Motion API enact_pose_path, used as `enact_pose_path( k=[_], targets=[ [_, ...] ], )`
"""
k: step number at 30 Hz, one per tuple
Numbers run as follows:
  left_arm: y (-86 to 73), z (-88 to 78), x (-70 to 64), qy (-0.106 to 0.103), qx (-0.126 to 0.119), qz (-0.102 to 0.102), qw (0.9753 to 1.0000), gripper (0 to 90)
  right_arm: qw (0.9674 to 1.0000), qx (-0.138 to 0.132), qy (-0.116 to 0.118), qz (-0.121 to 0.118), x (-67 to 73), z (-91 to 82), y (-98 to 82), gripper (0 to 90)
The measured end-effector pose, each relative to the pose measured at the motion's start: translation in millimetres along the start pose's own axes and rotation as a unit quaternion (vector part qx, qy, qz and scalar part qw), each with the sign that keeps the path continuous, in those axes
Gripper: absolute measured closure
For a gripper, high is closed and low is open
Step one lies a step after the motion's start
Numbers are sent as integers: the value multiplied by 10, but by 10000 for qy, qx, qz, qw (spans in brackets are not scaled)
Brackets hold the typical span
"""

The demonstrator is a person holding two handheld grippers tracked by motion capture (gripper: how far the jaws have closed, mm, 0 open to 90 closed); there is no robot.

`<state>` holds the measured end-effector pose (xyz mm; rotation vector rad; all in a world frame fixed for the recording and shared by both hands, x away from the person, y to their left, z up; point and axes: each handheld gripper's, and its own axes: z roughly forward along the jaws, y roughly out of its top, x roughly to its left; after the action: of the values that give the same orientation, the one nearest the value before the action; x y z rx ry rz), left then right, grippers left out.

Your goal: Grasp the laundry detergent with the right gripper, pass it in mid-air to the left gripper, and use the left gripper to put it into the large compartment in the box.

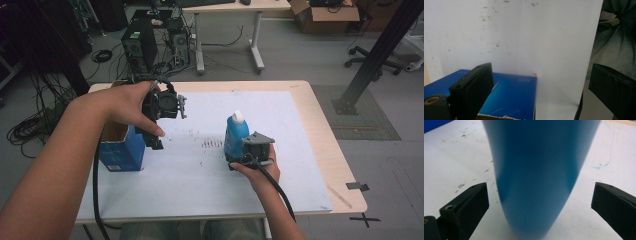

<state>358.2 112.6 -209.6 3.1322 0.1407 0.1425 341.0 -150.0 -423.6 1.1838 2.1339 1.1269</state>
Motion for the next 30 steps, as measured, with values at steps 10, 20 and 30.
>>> enact_pose_path(
  k=[10, 20, 30],
  targets=[
    [19, 2, 3, -4, -3, 10, 10000, 62, 9989, -404, -101, 193, 3, 34, -15, 3],
    [24, 8, 6, -3, -22, 10, 10000, 61, 9971, -679, -170, 283, 48, 85, -23, 4],
    [5, 5, 10, 3, -49, -2, 10000, 62, 9956, -875, -183, 278, 90, 112, -29, 23]
  ],
)
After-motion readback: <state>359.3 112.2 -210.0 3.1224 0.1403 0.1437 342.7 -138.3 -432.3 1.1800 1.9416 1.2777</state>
